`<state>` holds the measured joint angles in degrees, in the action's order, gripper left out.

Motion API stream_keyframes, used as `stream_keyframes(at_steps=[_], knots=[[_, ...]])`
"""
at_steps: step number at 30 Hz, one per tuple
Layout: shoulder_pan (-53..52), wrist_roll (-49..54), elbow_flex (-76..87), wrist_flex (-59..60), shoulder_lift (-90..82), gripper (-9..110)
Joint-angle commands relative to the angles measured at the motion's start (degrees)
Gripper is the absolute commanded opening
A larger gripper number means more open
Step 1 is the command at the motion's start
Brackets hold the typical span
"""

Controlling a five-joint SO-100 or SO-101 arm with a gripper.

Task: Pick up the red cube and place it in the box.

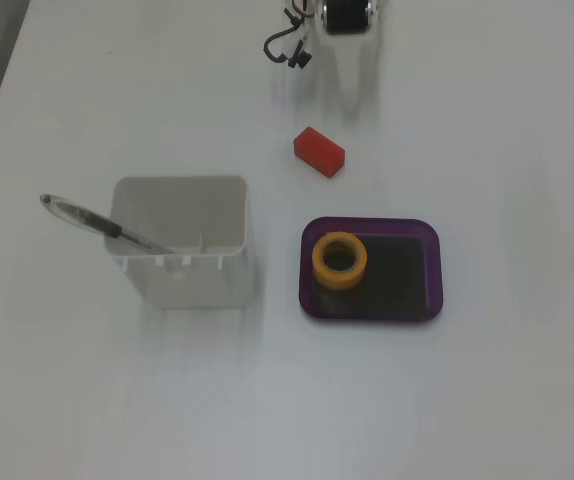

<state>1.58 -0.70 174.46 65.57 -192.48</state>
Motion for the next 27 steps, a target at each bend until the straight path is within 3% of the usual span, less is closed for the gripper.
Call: stream_keyframes(at_steps=[1, 22, 27], knots=[[0.79, 0.09, 0.44, 0.44, -5.89, -1], [0.00, 0.35, -0.35, -0.44, -5.89, 0], [-0.09, -0.35, -0.35, -9.93, -5.80, 0]])
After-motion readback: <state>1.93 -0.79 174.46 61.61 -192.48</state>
